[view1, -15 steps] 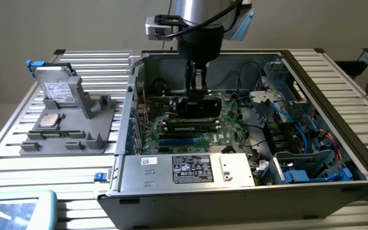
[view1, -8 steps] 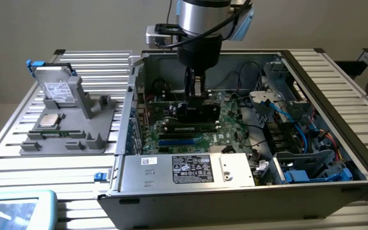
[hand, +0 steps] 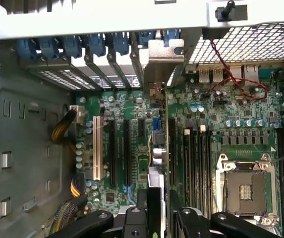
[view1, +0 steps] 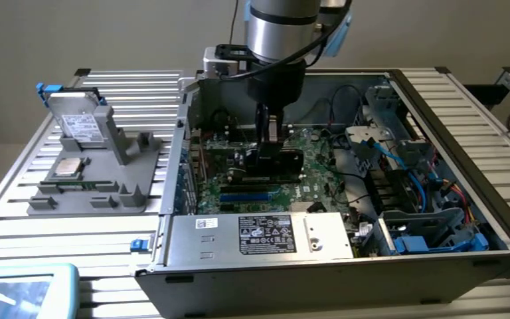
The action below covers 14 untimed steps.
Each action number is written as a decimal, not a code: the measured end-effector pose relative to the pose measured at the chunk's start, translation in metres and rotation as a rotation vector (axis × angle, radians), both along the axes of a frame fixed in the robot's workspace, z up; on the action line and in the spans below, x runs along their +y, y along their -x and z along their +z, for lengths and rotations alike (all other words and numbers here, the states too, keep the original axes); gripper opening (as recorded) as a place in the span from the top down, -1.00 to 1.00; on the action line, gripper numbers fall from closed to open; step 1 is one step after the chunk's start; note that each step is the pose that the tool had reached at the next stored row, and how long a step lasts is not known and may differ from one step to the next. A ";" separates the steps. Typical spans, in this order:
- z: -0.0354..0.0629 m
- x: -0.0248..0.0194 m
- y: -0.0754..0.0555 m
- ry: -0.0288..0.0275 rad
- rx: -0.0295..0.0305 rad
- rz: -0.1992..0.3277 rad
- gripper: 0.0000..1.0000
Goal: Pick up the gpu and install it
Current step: 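Insert the gpu into the slot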
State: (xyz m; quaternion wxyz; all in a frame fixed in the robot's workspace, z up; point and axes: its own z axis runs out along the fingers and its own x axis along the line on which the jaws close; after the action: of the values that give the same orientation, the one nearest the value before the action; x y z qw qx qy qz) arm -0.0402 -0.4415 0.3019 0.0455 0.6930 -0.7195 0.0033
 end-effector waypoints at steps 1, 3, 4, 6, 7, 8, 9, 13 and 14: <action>-0.0011 0.0000 0.000 0.0000 0.0003 0.000 0.46; -0.0021 0.0000 0.001 0.0002 0.0007 0.001 0.46; -0.0023 0.0000 0.002 0.0004 0.0009 0.001 0.46; -0.0032 0.0000 0.003 0.0001 0.0007 0.002 0.46; -0.0038 0.0000 0.003 0.0001 0.0007 0.003 0.46; -0.0053 0.0000 0.003 0.0002 0.0007 0.003 0.46; -0.0071 0.0000 0.003 0.0003 0.0007 0.003 0.46; -0.0140 -0.0001 0.004 0.0002 0.0013 0.003 0.46; -0.0151 -0.0005 0.004 0.0002 0.0020 0.003 0.46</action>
State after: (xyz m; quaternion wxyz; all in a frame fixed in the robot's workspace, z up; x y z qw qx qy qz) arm -0.0442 -0.4420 0.2868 0.0463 0.6941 -0.7184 0.0027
